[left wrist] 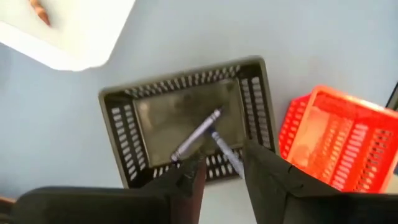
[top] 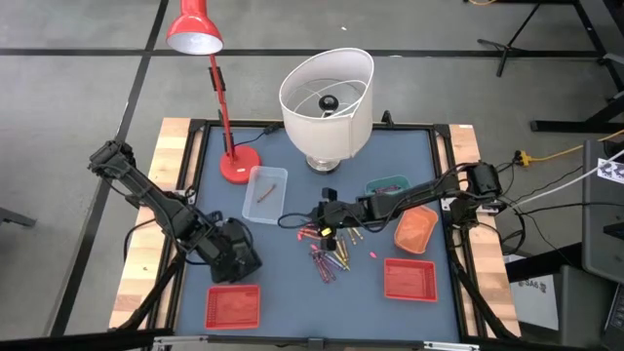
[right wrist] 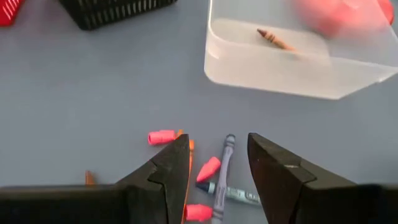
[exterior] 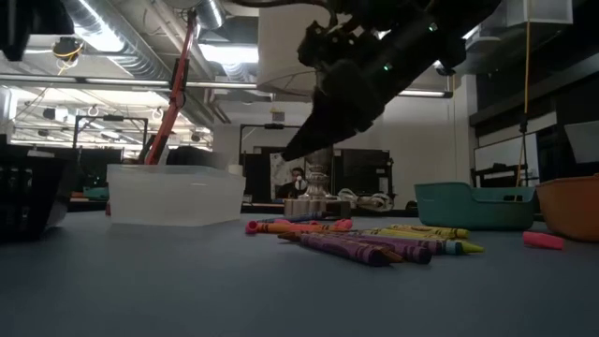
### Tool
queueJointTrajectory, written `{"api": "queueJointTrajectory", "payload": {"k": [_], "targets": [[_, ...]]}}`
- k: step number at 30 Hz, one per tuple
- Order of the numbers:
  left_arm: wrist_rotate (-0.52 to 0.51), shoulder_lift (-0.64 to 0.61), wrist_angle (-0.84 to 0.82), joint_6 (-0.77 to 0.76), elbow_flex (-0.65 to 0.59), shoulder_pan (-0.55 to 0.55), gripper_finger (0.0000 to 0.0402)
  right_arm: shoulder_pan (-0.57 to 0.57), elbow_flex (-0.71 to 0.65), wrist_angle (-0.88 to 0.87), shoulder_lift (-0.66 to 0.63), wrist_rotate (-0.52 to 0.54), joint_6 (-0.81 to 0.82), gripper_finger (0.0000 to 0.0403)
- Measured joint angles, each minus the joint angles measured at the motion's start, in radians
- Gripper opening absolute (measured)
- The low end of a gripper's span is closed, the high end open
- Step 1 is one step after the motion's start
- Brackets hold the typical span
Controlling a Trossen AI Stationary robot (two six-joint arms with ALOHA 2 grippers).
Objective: Sort crayons
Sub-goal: Put the dark blue crayon into the black bin
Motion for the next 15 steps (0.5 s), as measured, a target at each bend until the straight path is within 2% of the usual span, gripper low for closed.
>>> {"api": "queueJointTrajectory", "payload": {"k": [7, 15], "targets": [[-0.065, 0.0, 0.033, 0.0, 0.0, 0.0, 0.0091, -0.049, 0.0, -0.059, 0.0, -0.02, 0.093, 0.0162], [-0.069, 0.0, 0.072, 0.0, 0.0, 0.0, 0.0091, -0.068, 0.0, -0.094, 0.0, -0.064, 0.132, 0.0154]]}}
